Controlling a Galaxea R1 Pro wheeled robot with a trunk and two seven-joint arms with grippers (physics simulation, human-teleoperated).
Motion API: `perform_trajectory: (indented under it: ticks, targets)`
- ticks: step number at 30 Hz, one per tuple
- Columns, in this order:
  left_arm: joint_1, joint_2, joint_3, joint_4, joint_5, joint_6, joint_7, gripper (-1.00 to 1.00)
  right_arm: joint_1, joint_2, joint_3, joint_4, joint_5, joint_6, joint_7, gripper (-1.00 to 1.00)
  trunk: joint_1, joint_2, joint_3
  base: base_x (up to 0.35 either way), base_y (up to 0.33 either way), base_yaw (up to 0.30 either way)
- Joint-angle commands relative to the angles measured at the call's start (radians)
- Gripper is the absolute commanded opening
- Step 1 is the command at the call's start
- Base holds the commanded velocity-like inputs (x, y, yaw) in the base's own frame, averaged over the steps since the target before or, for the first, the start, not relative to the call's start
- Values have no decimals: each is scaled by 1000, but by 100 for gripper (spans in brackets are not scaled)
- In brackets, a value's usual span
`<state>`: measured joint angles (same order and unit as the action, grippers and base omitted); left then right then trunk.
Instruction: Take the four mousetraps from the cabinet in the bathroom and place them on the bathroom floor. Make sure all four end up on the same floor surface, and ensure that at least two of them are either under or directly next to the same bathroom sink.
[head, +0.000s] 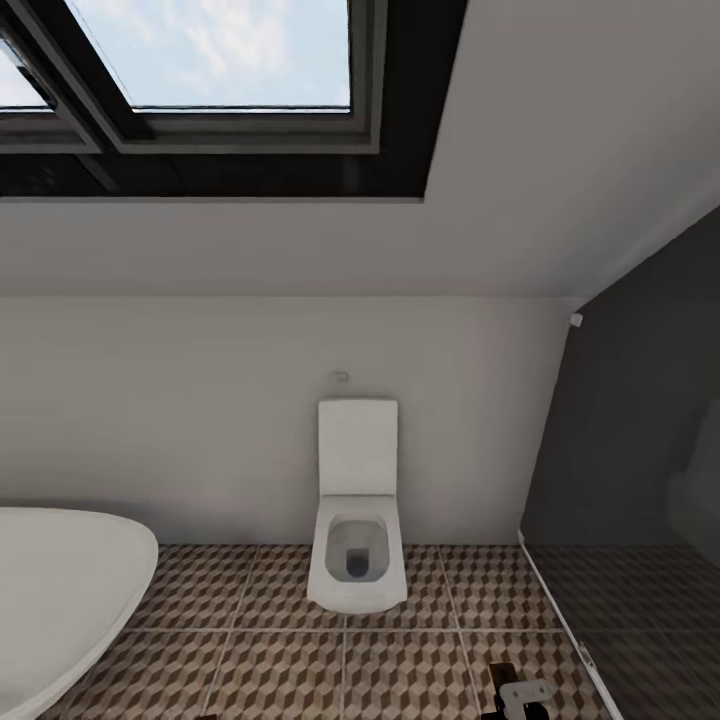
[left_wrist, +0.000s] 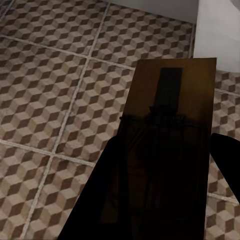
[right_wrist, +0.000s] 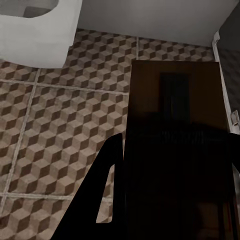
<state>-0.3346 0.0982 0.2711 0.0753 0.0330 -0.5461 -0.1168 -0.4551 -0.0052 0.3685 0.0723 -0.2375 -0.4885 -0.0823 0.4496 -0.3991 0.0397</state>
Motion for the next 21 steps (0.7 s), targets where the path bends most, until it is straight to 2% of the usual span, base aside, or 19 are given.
perform_trajectory:
  ticks: [1, 5, 8, 21]
  targets:
    - [-1, 1, 8, 4, 4, -5, -9, -100, -1, 0, 9, 4, -9, -5, 3, -100, 0, -1, 0, 0, 0, 24]
    - [-1, -1, 8, 4, 4, -4, -8, -100, -1, 1, 9, 4, -9, -5, 3, -100, 0, -1, 0, 14, 0, 11]
    - [-1, -1, 8, 4, 4, -3, -8, -100, -1, 1, 9, 4, -9, -5, 3, -100, 0, -1, 0, 185, -29, 3]
    - [-1, -2, 8, 4, 3, -2, -7, -100, -1, 1, 9, 4, -9, -5, 3, -100, 0, -1, 0, 306, -135, 0]
